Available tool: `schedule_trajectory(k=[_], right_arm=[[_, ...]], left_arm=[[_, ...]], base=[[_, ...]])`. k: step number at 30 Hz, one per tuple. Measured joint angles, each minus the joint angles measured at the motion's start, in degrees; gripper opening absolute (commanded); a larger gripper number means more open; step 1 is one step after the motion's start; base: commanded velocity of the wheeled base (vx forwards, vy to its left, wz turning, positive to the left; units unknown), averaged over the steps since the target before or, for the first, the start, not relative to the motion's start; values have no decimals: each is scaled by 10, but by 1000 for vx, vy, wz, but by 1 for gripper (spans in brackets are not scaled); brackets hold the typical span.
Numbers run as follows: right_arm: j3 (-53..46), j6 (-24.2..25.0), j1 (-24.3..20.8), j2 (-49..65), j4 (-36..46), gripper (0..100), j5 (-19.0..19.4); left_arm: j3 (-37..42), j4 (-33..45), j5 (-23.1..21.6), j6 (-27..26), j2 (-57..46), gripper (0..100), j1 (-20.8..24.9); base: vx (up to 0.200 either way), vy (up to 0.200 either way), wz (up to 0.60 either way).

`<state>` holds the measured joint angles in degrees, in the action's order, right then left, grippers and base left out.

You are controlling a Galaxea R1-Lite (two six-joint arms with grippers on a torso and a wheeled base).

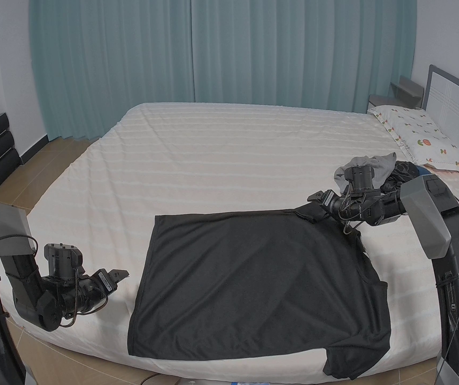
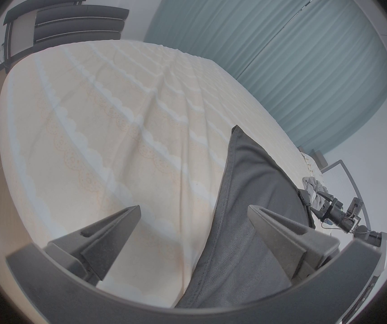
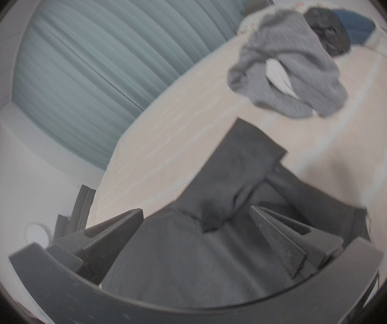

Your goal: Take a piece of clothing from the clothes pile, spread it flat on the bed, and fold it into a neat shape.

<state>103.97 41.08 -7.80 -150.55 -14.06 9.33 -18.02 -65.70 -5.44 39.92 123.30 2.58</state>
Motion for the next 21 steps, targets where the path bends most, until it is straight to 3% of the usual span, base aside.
schedule_trajectory(k=[5, 10, 14, 21], right_arm=[[47, 48, 7, 2, 71, 100, 17], [93, 60, 5, -33, 88, 100, -18], [103, 62, 1, -61, 58, 100, -39], [106, 67, -3, -87, -23, 100, -43]], left_arm=[[0, -8, 1, -1, 6, 100, 0], [4, -53, 4, -2, 18, 100, 0], [7, -79, 8, -4, 34, 100, 0], [10, -81, 8, -4, 46, 100, 0]], base=[[0, 0, 0], [0, 0, 0], [0, 0, 0], [0, 0, 0]])
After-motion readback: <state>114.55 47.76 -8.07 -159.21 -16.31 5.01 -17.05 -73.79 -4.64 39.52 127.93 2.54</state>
